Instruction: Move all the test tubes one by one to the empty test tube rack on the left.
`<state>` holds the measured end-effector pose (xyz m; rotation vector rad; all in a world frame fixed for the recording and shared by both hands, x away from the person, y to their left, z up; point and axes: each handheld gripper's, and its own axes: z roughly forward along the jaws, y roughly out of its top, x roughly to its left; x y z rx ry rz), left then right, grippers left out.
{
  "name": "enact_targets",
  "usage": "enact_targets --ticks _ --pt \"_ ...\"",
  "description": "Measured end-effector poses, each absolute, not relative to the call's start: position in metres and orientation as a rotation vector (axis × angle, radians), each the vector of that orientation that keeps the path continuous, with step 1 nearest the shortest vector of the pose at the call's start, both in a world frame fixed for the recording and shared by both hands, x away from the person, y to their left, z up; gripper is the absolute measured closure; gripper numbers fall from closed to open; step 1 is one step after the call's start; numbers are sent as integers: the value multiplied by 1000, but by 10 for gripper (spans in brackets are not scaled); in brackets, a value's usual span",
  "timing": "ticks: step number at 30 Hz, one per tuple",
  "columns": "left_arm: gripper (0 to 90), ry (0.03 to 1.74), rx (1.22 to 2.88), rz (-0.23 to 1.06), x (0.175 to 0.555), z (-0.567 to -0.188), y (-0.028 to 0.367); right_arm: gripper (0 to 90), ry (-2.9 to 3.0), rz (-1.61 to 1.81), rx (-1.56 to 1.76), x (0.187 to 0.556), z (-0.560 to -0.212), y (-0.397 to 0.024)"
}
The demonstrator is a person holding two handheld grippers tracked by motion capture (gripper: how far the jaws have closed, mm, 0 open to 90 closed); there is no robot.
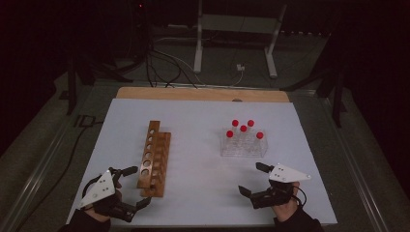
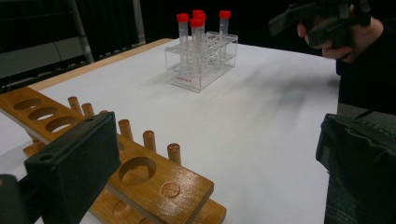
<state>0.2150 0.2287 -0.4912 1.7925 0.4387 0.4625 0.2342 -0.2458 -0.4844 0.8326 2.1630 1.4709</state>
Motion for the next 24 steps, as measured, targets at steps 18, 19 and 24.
enact_targets --ticks 18,19,24 --pt "4 439 1791 465 215 -491 229 0 2017 1455 835 253 -442 -254" --pt "4 439 1791 467 215 -491 229 0 2011 1455 836 255 -440 -255" --pt "4 441 1787 465 215 -491 230 0 1976 1443 862 264 -433 -260"
